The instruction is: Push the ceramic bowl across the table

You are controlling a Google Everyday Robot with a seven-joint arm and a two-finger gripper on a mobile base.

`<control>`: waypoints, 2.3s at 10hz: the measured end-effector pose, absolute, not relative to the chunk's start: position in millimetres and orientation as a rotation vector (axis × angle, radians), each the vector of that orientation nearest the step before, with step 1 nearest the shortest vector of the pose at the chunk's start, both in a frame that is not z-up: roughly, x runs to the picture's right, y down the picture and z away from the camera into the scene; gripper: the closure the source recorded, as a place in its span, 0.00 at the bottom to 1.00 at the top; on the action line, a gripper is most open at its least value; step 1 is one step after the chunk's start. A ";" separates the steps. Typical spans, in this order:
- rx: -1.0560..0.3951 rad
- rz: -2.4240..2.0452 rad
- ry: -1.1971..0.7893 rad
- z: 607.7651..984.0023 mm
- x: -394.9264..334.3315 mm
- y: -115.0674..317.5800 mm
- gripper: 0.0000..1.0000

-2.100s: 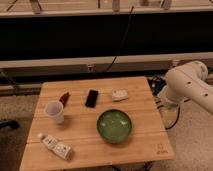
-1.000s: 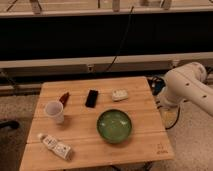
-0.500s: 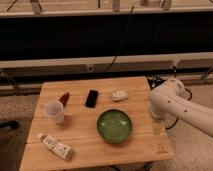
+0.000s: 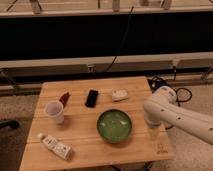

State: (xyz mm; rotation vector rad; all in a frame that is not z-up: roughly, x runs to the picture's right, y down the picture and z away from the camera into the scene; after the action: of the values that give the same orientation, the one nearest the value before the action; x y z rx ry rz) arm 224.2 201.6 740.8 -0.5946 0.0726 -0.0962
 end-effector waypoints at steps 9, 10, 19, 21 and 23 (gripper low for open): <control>-0.599 -0.121 0.060 746.8 175.6 207.6 0.70; -0.601 -0.114 0.058 748.8 174.0 208.2 0.80; -0.629 -0.211 0.041 784.9 104.7 196.2 1.00; -0.632 -0.241 0.037 787.8 84.9 194.7 1.00; -0.635 -0.278 0.030 789.7 83.8 192.4 1.00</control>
State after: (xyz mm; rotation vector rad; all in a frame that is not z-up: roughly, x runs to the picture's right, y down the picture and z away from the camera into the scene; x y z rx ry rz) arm 83.8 192.4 789.7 -0.6345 0.0304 -0.2783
